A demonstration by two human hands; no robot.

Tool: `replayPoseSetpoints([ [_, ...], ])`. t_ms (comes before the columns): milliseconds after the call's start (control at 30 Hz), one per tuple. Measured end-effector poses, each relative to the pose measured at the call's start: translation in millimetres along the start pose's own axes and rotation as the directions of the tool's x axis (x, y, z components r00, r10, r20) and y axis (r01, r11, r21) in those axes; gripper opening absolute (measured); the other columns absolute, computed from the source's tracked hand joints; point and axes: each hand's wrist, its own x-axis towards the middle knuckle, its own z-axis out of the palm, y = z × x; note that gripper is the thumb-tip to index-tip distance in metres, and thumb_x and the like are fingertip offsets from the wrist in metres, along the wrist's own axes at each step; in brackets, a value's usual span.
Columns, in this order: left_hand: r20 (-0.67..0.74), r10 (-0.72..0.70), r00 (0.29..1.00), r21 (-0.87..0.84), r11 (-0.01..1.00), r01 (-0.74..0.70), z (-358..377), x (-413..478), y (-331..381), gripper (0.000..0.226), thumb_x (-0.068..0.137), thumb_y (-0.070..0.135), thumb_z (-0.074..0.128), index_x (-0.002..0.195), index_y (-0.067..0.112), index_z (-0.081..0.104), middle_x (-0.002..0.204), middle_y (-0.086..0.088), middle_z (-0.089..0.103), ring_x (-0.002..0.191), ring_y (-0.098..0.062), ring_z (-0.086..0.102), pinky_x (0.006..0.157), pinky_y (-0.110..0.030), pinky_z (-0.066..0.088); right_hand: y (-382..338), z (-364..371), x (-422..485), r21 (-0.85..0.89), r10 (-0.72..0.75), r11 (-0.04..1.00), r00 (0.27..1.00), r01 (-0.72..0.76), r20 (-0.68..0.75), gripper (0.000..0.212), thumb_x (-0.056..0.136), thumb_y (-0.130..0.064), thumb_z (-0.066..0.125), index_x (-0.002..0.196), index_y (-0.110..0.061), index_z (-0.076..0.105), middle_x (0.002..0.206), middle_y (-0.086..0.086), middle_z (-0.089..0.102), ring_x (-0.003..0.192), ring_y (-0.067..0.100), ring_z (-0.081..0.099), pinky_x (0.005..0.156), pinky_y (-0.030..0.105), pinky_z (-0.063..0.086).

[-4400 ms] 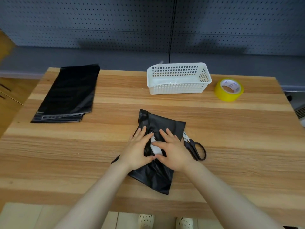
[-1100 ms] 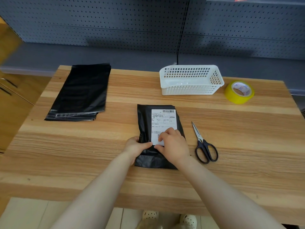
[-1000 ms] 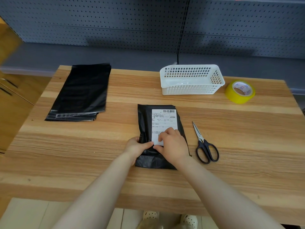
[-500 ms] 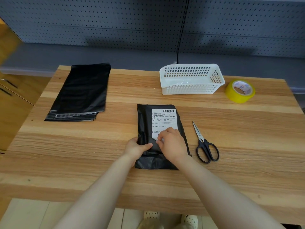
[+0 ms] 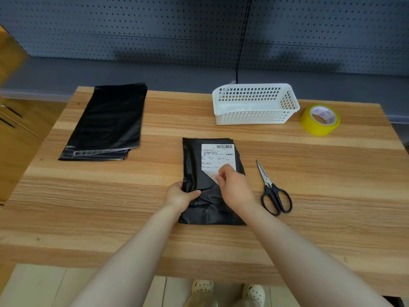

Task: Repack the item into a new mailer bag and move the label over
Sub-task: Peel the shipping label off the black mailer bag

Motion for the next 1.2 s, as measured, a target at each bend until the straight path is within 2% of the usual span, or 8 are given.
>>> replayPoseSetpoints([
  [233,0.007,-0.018,1.000,0.013,1.000,0.017,-3,-1,-2,0.043,0.076,0.019,0.076,0.114,0.007,0.059,0.110,-0.009,0.067,0.093,-0.022,0.063,0.083,-0.031,0.051,8,-8,5,0.171,0.109,0.980,0.994,-0.103,-0.021,0.018,0.097,-0.028,0.044,0.102,-0.012,0.049,0.092,0.004,0.062,0.083,0.025,0.059,0.070,0.034,0.046],
  [333,-0.086,0.125,0.988,0.167,0.980,-0.110,0,-5,0,0.062,0.072,0.022,0.078,0.124,0.012,0.045,0.123,-0.005,0.058,0.110,-0.023,0.057,0.095,-0.035,0.047,12,-6,4,0.178,0.091,0.980,0.996,-0.090,0.004,0.021,0.096,-0.034,0.047,0.098,-0.014,0.054,0.089,-0.001,0.063,0.085,0.020,0.059,0.070,0.031,0.045],
  [467,-0.115,0.494,0.862,0.519,0.770,-0.372,5,-13,6,0.045,0.070,0.023,0.078,0.107,0.015,0.053,0.108,-0.002,0.046,0.108,-0.022,0.048,0.090,-0.025,0.038,18,-5,2,0.084,0.004,0.996,0.999,-0.008,0.044,0.037,0.082,-0.045,0.065,0.105,-0.018,0.060,0.107,-0.005,0.061,0.102,0.013,0.053,0.084,0.029,0.045],
  [567,-0.052,0.561,0.826,0.607,0.674,-0.420,9,-13,7,0.029,0.072,0.030,0.076,0.091,0.015,0.060,0.104,-0.001,0.043,0.109,-0.024,0.043,0.089,-0.027,0.035,22,-4,-1,-0.061,-0.103,0.992,0.987,0.111,0.123,0.047,0.072,-0.044,0.075,0.108,-0.020,0.059,0.116,-0.003,0.055,0.110,0.015,0.045,0.090,0.029,0.042],
  [667,-0.005,0.620,0.785,0.677,0.580,-0.453,13,-14,8,0.024,0.075,0.029,0.074,0.095,0.016,0.067,0.119,-0.006,0.046,0.118,-0.025,0.039,0.095,-0.032,0.033,24,-2,-1,-0.119,-0.157,0.978,0.982,0.168,0.102,0.028,0.081,-0.025,0.070,0.106,-0.017,0.060,0.119,-0.001,0.055,0.113,0.018,0.044,0.089,0.027,0.040],
  [900,0.268,0.631,0.728,0.741,0.348,-0.574,15,-15,11,0.042,0.086,0.021,0.061,0.127,0.016,0.058,0.133,-0.009,0.051,0.127,-0.028,0.043,0.105,-0.037,0.034,21,-7,0,-0.076,-0.122,0.989,0.992,0.124,0.033,0.013,0.093,-0.017,0.051,0.104,-0.012,0.056,0.099,0.006,0.062,0.093,0.024,0.055,0.073,0.033,0.046],
  [1033,0.349,0.552,0.757,0.742,0.330,-0.583,17,-16,19,0.046,0.091,0.010,0.045,0.137,0.014,0.047,0.152,-0.005,0.032,0.142,-0.021,0.026,0.116,-0.030,0.023,21,-12,1,-0.044,-0.081,0.996,0.996,0.082,0.029,0.012,0.096,-0.019,0.045,0.105,-0.012,0.049,0.091,0.009,0.063,0.077,0.022,0.054,0.064,0.032,0.044],
  [1200,0.345,0.504,0.792,0.781,0.314,-0.540,19,-17,33,0.040,0.092,0.014,0.043,0.131,0.014,0.049,0.152,-0.002,0.034,0.139,-0.018,0.031,0.107,-0.031,0.034,17,-18,2,-0.050,-0.073,0.996,0.997,0.075,0.032,0.013,0.098,-0.019,0.041,0.107,-0.012,0.046,0.080,0.006,0.059,0.067,0.021,0.053,0.049,0.029,0.037],
])
